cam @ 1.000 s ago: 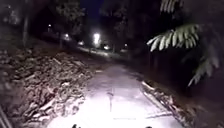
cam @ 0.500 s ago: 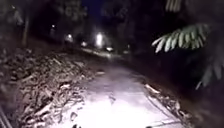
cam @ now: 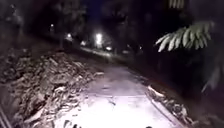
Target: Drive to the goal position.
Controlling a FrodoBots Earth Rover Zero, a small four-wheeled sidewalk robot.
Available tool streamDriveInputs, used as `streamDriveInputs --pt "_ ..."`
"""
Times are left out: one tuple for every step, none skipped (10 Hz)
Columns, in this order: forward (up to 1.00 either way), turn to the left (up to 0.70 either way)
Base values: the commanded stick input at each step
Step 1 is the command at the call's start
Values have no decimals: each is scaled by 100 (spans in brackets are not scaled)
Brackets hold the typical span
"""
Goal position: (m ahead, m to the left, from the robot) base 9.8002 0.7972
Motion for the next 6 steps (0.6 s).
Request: streamDriveInputs --pt "30 0" --pt "30 0" --pt "30 0" --pt "30 0" --pt "30 0" --pt "30 0"
